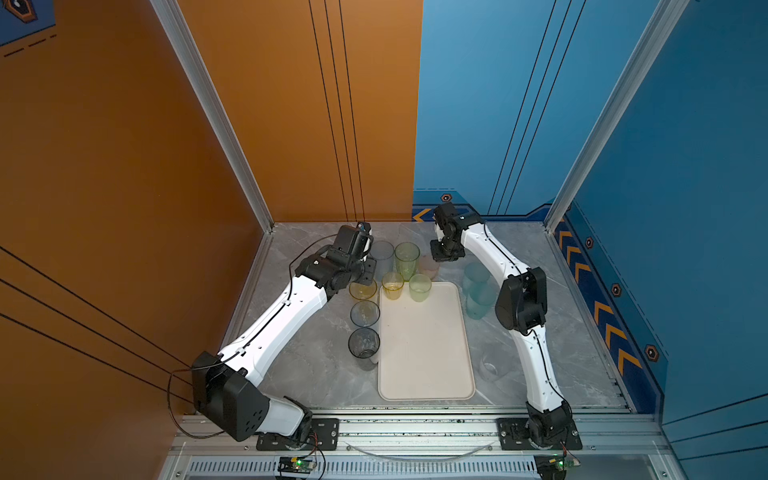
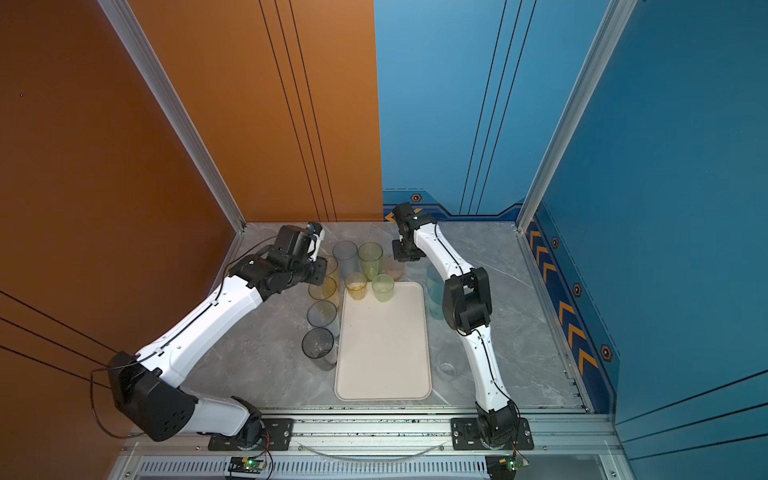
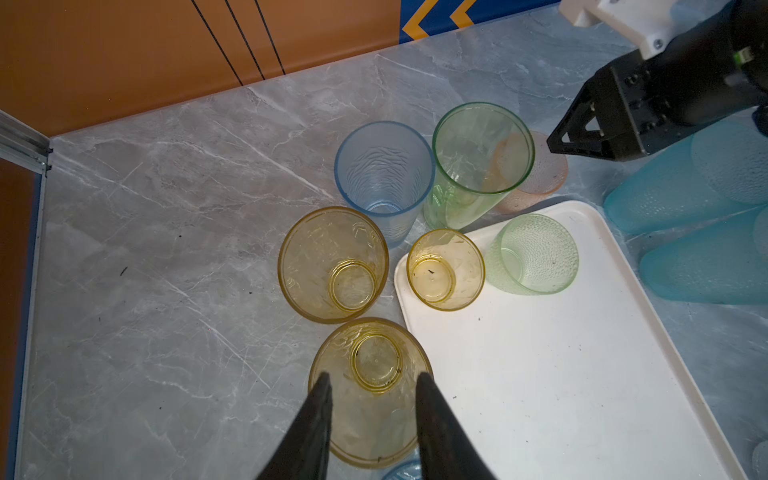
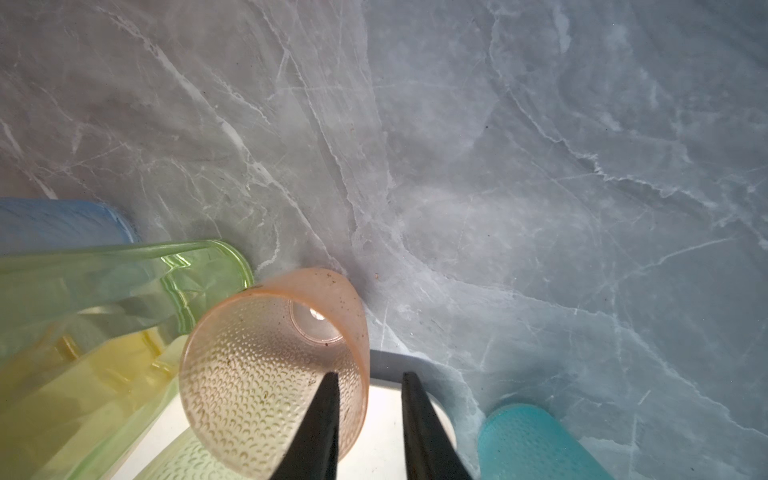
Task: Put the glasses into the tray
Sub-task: 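Lift the pink glass with right gripper and lower it beside the green glass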
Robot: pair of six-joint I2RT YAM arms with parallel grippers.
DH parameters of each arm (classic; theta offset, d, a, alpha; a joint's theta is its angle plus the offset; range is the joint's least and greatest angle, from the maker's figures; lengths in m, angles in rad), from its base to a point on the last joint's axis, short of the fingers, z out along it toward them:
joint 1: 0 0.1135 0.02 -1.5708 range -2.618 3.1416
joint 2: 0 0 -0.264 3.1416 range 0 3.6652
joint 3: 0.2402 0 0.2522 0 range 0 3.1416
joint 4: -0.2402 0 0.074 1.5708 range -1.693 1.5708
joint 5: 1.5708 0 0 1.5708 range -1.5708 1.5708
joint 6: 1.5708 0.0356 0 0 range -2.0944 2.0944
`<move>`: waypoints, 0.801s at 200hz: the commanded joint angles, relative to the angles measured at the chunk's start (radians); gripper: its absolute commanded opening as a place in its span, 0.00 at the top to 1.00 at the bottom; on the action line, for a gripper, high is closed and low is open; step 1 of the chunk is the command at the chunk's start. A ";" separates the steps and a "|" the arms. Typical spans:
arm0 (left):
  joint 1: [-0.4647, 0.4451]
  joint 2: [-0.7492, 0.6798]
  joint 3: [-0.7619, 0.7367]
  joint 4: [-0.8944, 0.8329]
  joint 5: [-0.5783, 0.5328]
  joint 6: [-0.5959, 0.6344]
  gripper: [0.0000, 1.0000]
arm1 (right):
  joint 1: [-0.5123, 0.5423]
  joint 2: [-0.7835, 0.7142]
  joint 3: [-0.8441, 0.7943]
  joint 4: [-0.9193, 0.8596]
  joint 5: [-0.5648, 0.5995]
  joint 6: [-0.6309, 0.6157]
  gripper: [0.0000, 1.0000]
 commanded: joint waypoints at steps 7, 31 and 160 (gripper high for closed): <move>0.009 0.009 0.022 0.001 0.018 0.009 0.65 | 0.005 0.024 0.028 -0.035 0.029 -0.008 0.76; 0.011 0.010 0.021 0.001 0.017 0.009 0.65 | 0.008 0.034 0.036 -0.036 0.028 -0.009 0.78; 0.014 0.012 0.010 0.001 0.018 0.008 0.65 | 0.016 0.056 0.072 -0.060 0.043 -0.018 0.93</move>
